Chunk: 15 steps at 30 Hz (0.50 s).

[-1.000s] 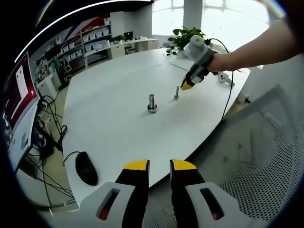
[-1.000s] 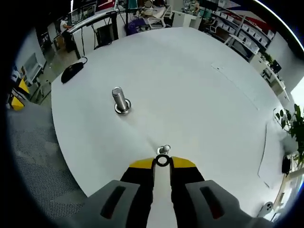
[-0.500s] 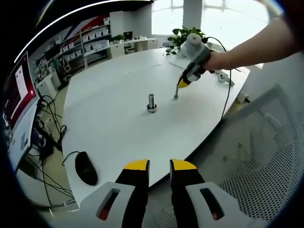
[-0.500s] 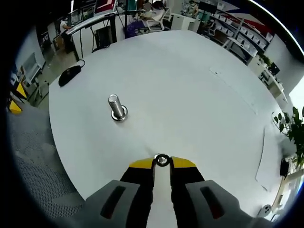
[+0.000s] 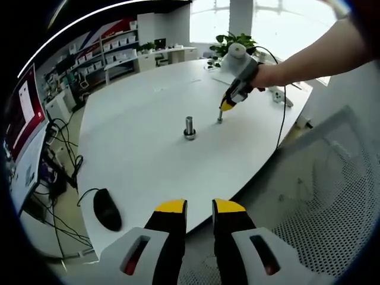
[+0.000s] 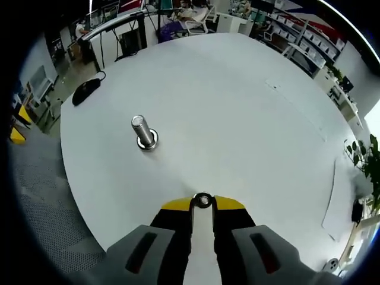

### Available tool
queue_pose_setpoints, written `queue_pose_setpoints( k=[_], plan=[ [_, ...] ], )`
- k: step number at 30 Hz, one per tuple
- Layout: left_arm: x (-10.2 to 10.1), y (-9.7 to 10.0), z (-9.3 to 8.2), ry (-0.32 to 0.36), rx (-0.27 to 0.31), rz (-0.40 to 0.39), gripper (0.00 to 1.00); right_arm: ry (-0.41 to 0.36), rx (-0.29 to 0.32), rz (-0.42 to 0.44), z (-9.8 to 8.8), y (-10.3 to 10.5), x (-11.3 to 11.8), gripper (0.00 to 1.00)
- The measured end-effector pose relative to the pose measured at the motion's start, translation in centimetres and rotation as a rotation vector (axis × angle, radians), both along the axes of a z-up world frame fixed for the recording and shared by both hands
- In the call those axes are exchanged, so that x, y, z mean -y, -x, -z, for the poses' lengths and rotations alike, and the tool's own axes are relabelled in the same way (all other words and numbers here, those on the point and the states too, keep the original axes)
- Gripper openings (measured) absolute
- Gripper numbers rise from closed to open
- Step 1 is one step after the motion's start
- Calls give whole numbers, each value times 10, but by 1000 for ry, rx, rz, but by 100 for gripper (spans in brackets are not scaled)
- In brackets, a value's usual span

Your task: Place the washer onto the threaded stud by aligning its center hole with the stud, sliding it down to the base, and recovering from edge contact or off-axis alignment until the washer reaches the visible bottom stop.

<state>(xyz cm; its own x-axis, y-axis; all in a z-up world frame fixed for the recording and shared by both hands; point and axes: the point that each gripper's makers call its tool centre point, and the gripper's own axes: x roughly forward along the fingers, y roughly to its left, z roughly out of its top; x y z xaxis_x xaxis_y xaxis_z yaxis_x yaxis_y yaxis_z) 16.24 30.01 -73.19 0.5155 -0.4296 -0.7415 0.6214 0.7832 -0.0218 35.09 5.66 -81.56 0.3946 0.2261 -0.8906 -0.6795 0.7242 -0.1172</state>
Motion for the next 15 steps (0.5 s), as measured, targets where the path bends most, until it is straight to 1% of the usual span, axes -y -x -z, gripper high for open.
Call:
queue_pose_setpoints(
  k=[9, 15],
  plan=[
    [0, 0, 0, 1, -4, -2, 14, 8, -32, -4, 15, -1, -1, 14],
    [0, 0, 0, 2, -5, -4, 14, 21, -61, 6, 30, 2, -1, 15]
  ],
)
